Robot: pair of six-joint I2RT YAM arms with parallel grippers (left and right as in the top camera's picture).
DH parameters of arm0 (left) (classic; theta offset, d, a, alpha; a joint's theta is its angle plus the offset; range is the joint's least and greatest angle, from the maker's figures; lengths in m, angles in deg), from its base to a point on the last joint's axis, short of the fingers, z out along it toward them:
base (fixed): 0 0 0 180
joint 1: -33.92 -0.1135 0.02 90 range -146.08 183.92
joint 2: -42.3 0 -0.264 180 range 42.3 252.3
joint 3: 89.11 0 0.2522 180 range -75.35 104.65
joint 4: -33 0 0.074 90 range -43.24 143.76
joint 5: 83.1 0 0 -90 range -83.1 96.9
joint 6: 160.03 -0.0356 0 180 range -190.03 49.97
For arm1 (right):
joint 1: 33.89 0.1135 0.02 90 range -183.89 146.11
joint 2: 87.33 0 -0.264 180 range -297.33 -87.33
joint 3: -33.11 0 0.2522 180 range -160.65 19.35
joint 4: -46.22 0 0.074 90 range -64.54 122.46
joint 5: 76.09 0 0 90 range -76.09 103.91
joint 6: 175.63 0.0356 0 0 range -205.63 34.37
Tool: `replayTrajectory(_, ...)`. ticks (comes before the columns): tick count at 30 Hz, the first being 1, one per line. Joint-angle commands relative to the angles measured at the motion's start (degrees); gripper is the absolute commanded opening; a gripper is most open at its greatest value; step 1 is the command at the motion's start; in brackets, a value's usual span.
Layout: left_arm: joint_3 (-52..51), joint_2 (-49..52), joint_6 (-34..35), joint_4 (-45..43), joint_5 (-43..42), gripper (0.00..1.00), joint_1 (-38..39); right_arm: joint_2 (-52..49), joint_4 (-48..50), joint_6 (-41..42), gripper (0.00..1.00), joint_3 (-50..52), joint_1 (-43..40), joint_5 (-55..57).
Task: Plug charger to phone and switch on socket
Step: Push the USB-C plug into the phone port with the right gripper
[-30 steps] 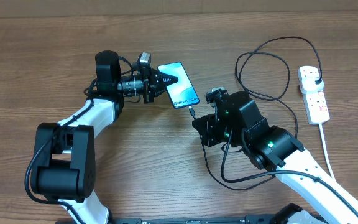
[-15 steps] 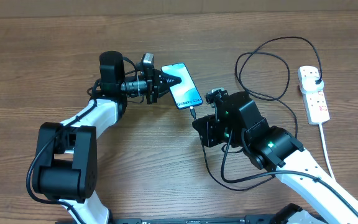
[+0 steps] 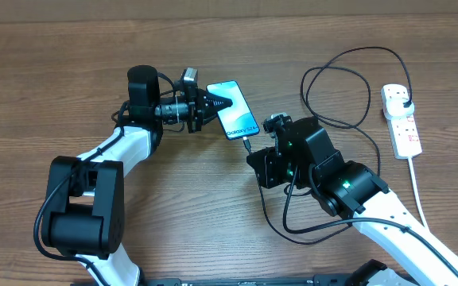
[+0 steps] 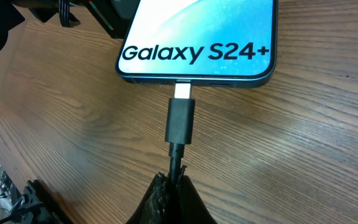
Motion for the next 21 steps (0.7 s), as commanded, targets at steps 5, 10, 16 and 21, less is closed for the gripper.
replayTrajectory(5,0.66,-0.09,-2.67,-0.66,-4.22,0.04,0.39,-0.24,0.61,0.37,0.04,0.07,0.26,0.59)
replayTrajectory(10,0.66,-0.09,-5.77,-0.7,-7.45,0.04,0.39,-0.24,2.27,0.17,0.04,0.07,0.26,0.59)
replayTrajectory(16,0.66,-0.09,-5.18,-4.11,-9.14,0.04,0.39,-0.28,2.78,0.13,0.04,0.07,0.26,0.63)
replayTrajectory(21,0.66,-0.09,-1.09,-4.11,-9.31,0.04,0.42,-1.9,3.78,-0.07,0.04,0.07,0.26,2.14)
